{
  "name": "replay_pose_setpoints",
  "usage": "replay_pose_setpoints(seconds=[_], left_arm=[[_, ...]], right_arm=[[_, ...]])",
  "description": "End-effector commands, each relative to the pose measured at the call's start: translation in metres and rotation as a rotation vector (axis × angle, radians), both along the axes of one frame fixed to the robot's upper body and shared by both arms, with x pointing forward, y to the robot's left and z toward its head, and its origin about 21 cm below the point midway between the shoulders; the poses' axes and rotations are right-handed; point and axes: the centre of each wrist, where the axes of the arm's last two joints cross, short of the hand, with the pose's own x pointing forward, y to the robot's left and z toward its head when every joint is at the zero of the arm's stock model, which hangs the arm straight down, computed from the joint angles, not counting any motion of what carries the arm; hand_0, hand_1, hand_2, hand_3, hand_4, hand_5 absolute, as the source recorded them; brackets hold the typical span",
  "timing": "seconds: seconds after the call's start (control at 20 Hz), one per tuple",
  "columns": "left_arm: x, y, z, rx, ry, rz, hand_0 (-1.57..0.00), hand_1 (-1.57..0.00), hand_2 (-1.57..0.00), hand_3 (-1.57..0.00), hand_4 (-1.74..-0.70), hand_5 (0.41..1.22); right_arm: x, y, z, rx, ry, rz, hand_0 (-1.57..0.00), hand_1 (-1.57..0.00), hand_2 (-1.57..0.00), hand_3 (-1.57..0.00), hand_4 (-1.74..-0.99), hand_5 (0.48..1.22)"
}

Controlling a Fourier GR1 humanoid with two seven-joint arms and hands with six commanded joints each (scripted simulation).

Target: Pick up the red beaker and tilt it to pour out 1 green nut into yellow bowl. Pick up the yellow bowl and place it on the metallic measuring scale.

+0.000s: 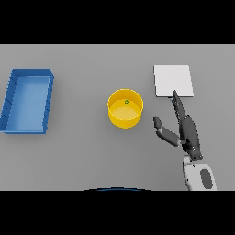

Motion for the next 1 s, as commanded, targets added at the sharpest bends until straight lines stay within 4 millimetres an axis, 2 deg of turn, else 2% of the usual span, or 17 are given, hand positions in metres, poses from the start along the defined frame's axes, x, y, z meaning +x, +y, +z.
replay_pose_setpoints(seconds=[0.0, 0.25, 0.5, 0.55, 0.7, 0.9, 0.95], left_arm=[[-0.002, 0.006, -0.009, -0.039, -0.021, 0.006, -1.57, -1.57, -1.57, -1.52, -1.74, 1.221], [-0.016, 0.026, -0.062, -0.215, 0.018, 0.108, -1.57, -1.57, -1.57, -1.37, -1.74, 1.221], [-0.036, 0.031, -0.106, -0.31, 0.013, 0.151, -1.57, -1.57, -1.57, -1.39, -1.74, 1.221], [-0.041, 0.026, -0.115, -0.329, 0.024, 0.163, -1.57, -1.57, -1.57, -1.4, -1.74, 1.221], [-0.066, 0.023, -0.135, -0.345, 0.056, 0.191, -1.57, -1.57, -1.57, -1.38, -1.74, 1.221], [-0.094, 0.006, -0.143, -0.396, 0.142, 0.177, -1.57, -1.57, -1.57, -1.37, -1.73, 0.955], [-0.1, 0.006, -0.137, -0.386, 0.172, 0.152, -1.57, -1.57, -1.57, -1.41, -1.66, 0.888]], right_arm=[[0.002, -0.001, 0.001, -0.012, -0.013, 0.003, 0.0, 0.0, 0.0, 0.0, -1.168, 0.68], [0.003, -0.001, 0.004, -0.023, -0.02, 0.01, 0.0, 0.0, 0.0, 0.0, -1.194, 0.703], [0.004, -0.002, 0.0, -0.042, -0.005, 0.002, 0.0, 0.0, 0.0, 0.0, -1.202, 0.699], [0.007, -0.002, 0.001, -0.042, -0.005, 0.004, 0.0, 0.0, 0.0, 0.0, -1.201, 0.696], [0.006, -0.002, 0.002, -0.035, -0.015, 0.002, 0.0, 0.0, 0.0, 0.0, -1.186, 0.687], [0.006, -0.001, 0.002, -0.025, -0.004, 0.012, 0.0, 0.0, 0.0, 0.0, -1.168, 0.679], [0.006, 0.001, 0.003, -0.026, -0.013, 0.017, 0.0, 0.0, 0.0, 0.0, -1.165, 0.678]])
